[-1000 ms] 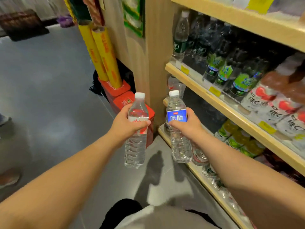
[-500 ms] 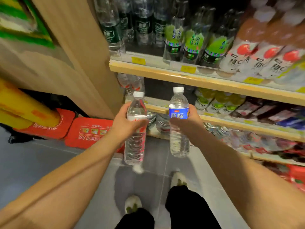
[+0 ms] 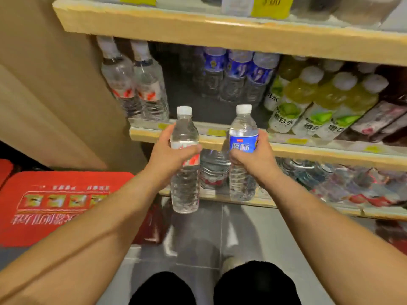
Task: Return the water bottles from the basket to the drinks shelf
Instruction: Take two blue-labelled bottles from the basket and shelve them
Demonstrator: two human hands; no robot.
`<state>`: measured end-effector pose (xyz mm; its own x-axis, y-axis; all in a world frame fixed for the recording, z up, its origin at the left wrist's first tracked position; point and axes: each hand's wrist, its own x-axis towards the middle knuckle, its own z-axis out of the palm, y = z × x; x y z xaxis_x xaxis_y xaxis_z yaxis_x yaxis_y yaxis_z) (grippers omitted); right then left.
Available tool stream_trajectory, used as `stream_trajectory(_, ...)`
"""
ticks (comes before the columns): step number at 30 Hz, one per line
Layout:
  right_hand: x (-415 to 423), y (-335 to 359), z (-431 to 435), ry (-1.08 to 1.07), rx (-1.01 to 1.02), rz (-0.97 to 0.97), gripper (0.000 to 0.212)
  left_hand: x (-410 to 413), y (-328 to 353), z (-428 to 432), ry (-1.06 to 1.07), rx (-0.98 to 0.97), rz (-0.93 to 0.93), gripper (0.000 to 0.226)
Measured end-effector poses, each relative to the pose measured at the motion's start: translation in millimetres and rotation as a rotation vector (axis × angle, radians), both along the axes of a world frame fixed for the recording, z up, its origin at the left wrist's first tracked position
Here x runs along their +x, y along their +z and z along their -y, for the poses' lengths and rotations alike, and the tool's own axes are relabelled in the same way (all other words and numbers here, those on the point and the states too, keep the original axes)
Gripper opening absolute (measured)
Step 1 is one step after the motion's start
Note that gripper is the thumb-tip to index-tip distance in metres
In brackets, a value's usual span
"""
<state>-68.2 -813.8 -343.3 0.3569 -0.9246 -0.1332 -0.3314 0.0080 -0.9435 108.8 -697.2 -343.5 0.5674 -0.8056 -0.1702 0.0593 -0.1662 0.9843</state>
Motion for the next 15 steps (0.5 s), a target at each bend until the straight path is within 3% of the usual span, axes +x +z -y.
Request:
stream_trajectory(7,18,-63,21,-0.063,-0.203,0.091,0.061,14,-54,14,-0.017,-0.146,0.099,0.079)
stream_trajectory(12,20,-59,17,-0.047,-0.188,0.098,0.061,5,-35,14,0.045,-0.2,0.11,0.084)
stream_trajectory(15,16,-59,14,-0.022,-0.153,0.09,0.058,-2,-9,11,-0.022,-0.268,0.178,0.083)
